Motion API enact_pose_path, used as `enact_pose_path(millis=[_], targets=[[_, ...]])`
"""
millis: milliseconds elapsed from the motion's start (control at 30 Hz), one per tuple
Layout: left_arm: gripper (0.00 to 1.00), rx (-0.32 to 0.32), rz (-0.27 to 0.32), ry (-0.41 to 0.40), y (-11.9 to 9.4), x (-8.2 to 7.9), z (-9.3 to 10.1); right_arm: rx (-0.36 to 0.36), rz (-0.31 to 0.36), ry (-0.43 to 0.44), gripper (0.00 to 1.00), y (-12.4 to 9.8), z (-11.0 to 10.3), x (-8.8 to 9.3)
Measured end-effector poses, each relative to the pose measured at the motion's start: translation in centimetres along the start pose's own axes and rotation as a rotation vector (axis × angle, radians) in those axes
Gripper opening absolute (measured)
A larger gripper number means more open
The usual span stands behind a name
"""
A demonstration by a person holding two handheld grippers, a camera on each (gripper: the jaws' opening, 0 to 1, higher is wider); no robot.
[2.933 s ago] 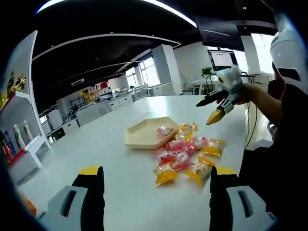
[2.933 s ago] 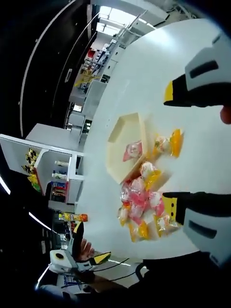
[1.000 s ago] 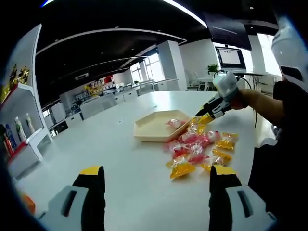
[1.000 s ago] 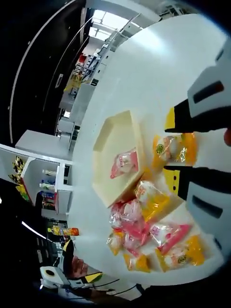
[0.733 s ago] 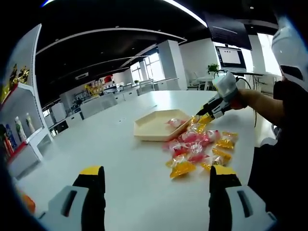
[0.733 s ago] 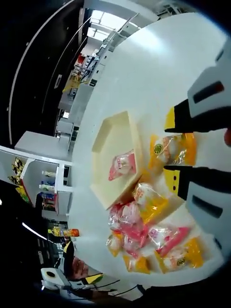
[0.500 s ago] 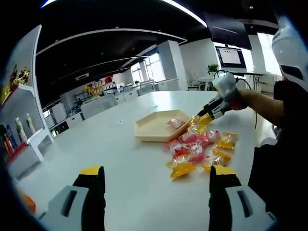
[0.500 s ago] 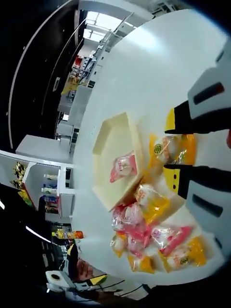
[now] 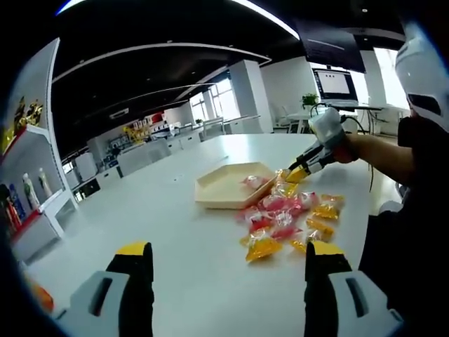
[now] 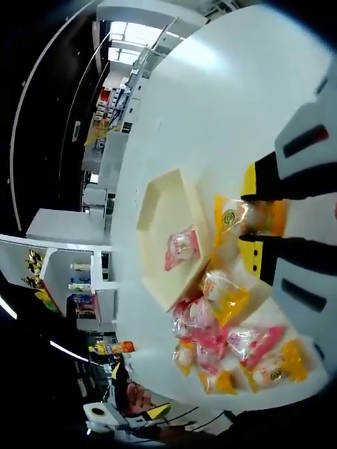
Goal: Pick up the marshmallows scattered on the table and place them into the bowl on the table
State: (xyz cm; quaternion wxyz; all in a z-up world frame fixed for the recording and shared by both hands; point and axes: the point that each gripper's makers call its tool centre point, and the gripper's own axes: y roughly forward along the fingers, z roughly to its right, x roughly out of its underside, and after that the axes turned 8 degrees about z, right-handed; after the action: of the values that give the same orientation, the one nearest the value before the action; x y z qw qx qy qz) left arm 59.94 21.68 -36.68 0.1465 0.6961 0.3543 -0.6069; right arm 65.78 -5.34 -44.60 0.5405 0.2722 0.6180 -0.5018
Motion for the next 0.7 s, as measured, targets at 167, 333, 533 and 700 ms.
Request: enact_pose_path(millis=[167, 333, 533, 700], targets=[[0.89, -0.001, 0.006, 0.004, -0.1, -0.3, 0.1, 0.002, 0.006, 0.008, 0.16, -0.3, 0.0, 0.0], [0.89, 0.006, 0.005, 0.007, -0.1, -0.3, 0.5, 0.017, 0.016, 0.013, 0.15, -0.9, 0.3, -0.2], [0.89, 0.006, 0.014, 0.012, -0.5, -0.6, 0.9, 0.034, 0.030, 0.019, 0.15, -1.8, 0.7, -0.6], [0.89, 0.005, 0.014, 0.002, -0.7, -0.4, 1.0, 0.006, 0.081, 0.097, 0.15, -2.8, 0.0, -1.7]])
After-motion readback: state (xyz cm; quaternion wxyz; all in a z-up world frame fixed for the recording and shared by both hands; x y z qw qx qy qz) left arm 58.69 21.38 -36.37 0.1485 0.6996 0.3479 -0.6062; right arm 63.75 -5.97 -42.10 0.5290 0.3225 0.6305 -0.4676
